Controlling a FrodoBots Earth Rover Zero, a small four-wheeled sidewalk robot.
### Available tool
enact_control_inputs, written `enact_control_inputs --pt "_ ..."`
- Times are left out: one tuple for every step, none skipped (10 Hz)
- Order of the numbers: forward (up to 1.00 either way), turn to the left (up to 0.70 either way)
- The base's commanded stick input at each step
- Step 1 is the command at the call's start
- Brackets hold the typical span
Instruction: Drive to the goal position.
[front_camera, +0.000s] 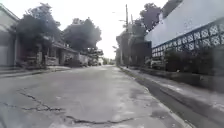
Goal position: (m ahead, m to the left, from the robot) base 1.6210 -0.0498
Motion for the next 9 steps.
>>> enact_control_inputs --pt "0.5 0.0" --pt "0.5 0.0" --pt "0.5 0.0" --pt "0.5 0.0" --pt "0.5 0.0" --pt "0.5 0.0" --pt "0.5 0.0" --pt "0.5 0.0" --pt "0.5 0.0"
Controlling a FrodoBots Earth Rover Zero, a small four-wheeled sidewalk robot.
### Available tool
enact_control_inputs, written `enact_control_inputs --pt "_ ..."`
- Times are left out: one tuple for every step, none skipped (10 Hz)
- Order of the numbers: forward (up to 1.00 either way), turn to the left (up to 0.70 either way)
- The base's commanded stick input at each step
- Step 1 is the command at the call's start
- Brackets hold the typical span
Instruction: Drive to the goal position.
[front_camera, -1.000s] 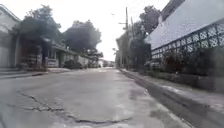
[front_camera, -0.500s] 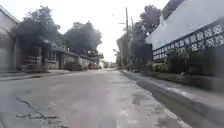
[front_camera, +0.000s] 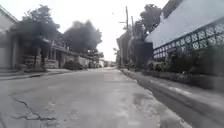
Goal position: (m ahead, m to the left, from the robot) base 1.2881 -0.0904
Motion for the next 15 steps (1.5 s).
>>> enact_control_inputs --pt "0.5 0.0" --pt "0.5 0.0" --pt "0.5 0.0" --pt "0.5 0.0" --pt "0.5 0.0" --pt "0.5 0.0" --pt "0.5 0.0" --pt "0.5 0.0" --pt "0.5 0.0" --pt "0.5 0.0" --pt "0.5 0.0" --pt "0.5 0.0" --pt "0.5 0.0" --pt "0.5 0.0" --pt "0.5 0.0"
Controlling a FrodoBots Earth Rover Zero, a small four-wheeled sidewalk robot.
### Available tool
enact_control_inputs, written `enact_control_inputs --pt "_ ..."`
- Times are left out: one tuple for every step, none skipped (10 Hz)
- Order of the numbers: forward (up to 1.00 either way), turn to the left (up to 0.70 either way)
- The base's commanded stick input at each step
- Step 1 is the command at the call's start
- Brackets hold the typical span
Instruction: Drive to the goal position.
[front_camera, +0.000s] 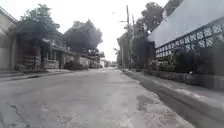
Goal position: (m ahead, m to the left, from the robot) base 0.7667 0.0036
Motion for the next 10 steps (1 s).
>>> enact_control_inputs --pt "0.5 0.0" --pt "0.5 0.0" --pt "0.5 0.0" --pt "0.5 0.0" --pt "0.5 0.0" --pt "0.5 0.0" --pt "0.5 0.0" --pt "0.5 0.0" --pt "0.5 0.0" --pt "0.5 0.0"
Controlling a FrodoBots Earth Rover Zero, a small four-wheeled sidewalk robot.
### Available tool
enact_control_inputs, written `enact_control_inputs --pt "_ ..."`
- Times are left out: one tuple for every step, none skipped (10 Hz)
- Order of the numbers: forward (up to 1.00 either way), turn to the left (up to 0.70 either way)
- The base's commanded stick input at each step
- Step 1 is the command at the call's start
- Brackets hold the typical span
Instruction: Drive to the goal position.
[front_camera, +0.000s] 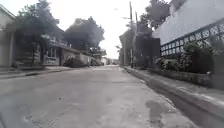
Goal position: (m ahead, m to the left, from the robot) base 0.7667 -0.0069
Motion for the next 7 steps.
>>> enact_control_inputs --pt "0.5 0.0" --pt "0.5 0.0" --pt "0.5 0.0" --pt "0.5 -0.09" --pt "0.5 -0.19" --pt "0.5 -0.3" --pt "0.5 -0.4"
